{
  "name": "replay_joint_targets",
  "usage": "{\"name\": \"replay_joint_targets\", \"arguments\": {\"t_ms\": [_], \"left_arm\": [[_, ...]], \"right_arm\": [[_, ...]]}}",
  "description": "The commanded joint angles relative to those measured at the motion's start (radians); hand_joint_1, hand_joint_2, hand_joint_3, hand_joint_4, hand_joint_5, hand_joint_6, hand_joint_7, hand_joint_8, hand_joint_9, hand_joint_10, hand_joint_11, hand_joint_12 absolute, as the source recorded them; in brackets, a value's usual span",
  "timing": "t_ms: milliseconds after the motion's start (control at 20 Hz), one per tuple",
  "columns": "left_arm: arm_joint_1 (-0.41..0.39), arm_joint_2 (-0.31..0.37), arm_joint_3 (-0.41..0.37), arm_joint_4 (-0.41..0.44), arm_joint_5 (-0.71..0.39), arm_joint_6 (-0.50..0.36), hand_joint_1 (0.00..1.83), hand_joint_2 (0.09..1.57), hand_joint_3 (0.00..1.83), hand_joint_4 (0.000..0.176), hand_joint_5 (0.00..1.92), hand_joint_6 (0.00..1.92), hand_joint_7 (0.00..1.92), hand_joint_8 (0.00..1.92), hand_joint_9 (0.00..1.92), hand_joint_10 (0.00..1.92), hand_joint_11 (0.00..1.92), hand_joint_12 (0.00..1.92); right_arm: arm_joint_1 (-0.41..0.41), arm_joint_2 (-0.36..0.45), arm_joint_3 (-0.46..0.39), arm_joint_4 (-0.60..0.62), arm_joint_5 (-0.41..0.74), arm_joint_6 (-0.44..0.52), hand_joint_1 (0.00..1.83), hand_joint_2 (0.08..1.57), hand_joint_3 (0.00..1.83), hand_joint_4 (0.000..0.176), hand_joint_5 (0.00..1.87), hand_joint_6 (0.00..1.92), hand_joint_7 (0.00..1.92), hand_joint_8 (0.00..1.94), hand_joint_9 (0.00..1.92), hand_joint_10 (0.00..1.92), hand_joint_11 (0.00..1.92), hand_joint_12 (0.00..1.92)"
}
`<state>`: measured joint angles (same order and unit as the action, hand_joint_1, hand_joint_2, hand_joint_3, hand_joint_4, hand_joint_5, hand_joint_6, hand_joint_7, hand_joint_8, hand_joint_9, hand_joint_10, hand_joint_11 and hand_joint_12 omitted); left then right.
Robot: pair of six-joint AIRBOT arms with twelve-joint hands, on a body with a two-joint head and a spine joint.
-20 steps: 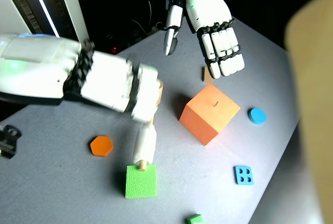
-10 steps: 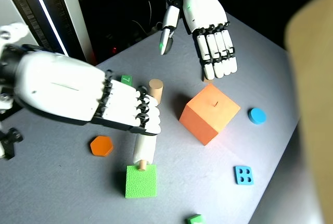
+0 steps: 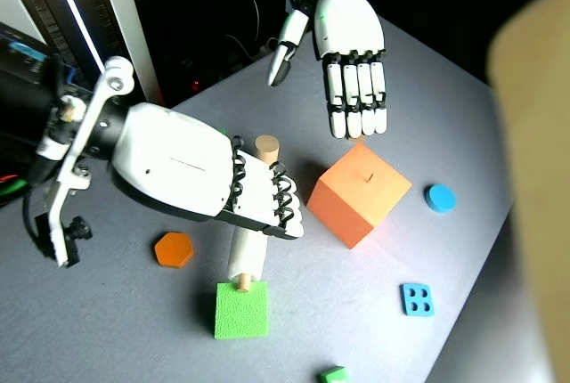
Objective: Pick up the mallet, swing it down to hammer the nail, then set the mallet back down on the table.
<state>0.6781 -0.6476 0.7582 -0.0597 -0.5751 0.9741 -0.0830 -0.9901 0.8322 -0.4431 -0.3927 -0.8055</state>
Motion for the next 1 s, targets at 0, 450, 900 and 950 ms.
{"name": "replay_joint_targets", "arguments": {"t_ms": [0, 450, 900, 950], "left_arm": [[-0.003, 0.006, 0.005, 0.012, -0.112, -0.009, 0.00, 1.15, 0.00, 0.000, 0.01, 0.00, 0.02, 0.00, 0.02, 0.00, 0.00, 0.10], [0.025, -0.010, 0.108, 0.221, -0.110, -0.208, 0.00, 1.16, 0.00, 0.000, 0.01, 0.00, 0.01, 0.00, 0.00, 0.00, 0.01, 0.06], [0.026, -0.073, 0.189, 0.347, -0.144, -0.299, 0.00, 1.15, 0.00, 0.000, 0.01, 0.00, 0.00, 0.00, 0.00, 0.00, 0.01, 0.07], [0.027, -0.075, 0.189, 0.352, -0.144, -0.299, 0.00, 1.16, 0.00, 0.000, 0.02, 0.01, 0.02, 0.01, 0.01, 0.00, 0.02, 0.07]], "right_arm": [[0.015, 0.001, 0.004, -0.019, 0.063, 0.003, 1.18, 0.94, 0.00, 0.000, 0.00, 0.00, 0.00, 0.00, 0.00, 0.00, 0.00, 0.00], [-0.008, -0.081, 0.071, -0.150, -0.017, 0.126, 1.20, 0.94, 0.00, 0.000, 0.00, 0.00, 0.00, 0.00, 0.00, 0.00, 0.00, 0.00], [-0.052, -0.170, 0.190, -0.100, 0.035, 0.157, 1.26, 0.98, 0.00, 0.000, 0.00, 0.00, 0.00, 0.00, 0.00, 0.00, 0.00, 0.00], [-0.053, -0.178, 0.196, -0.096, 0.035, 0.157, 1.26, 1.00, 0.01, 0.000, 0.00, 0.00, 0.00, 0.00, 0.00, 0.00, 0.00, 0.00]]}}
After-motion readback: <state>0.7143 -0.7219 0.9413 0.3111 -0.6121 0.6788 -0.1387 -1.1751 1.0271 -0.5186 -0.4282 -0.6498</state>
